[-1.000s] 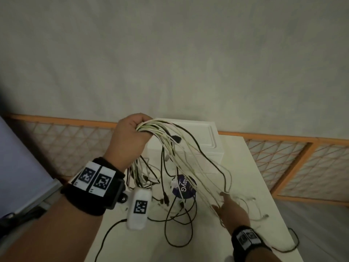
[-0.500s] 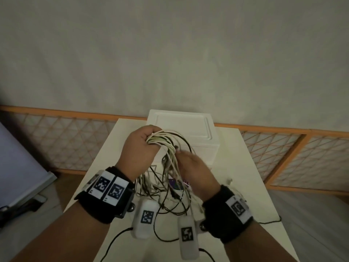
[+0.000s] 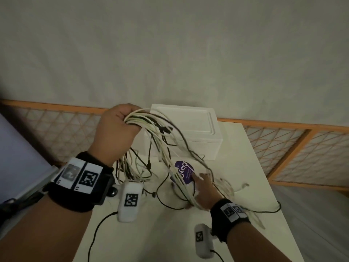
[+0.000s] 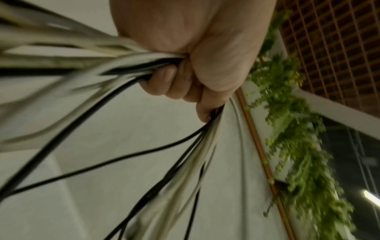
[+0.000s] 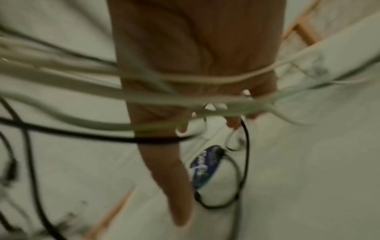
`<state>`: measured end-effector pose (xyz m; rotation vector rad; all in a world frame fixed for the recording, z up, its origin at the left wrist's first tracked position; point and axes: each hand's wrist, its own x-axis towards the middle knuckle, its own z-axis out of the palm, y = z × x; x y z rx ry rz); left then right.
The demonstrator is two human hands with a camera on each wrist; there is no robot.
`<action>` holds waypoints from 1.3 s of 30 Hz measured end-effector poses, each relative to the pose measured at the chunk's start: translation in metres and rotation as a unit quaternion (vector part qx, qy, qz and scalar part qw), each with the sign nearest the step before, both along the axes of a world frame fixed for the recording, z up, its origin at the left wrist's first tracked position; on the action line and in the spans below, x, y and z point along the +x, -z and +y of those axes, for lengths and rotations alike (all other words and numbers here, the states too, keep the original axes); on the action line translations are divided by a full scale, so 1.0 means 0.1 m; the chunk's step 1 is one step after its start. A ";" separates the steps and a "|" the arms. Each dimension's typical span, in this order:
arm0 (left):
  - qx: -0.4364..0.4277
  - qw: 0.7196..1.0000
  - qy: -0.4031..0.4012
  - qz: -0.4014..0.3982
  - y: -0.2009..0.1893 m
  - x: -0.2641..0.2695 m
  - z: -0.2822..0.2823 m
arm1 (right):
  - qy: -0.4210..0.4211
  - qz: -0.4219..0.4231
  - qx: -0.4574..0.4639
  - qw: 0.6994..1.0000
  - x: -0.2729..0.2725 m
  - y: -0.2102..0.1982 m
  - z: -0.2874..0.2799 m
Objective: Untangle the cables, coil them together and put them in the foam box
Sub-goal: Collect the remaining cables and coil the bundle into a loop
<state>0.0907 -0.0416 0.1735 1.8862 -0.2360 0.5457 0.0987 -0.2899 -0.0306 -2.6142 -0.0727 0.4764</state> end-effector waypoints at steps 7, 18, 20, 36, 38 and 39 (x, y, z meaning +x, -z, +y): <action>-0.085 0.995 -0.050 -0.004 -0.17 0.11 0.25 | 0.238 0.176 0.349 0.889 -0.29 0.26 -0.45; -0.213 0.976 -0.048 0.019 -0.29 0.21 0.28 | 0.253 0.087 0.209 0.941 -0.04 0.21 -0.53; -0.223 0.973 -0.064 0.012 -0.35 0.22 0.35 | 0.122 -0.006 0.105 0.987 -0.04 0.19 -0.50; -0.228 0.972 -0.065 0.001 -0.43 0.25 0.54 | -0.003 0.180 -0.155 0.971 -0.16 0.13 -0.60; -0.218 0.974 -0.061 0.008 -0.43 0.25 0.51 | -0.034 0.202 -0.150 0.967 -0.16 -0.13 -0.46; -0.203 0.978 -0.055 0.011 -0.41 0.24 0.48 | -0.058 0.192 -0.140 0.970 -0.14 -0.32 -0.37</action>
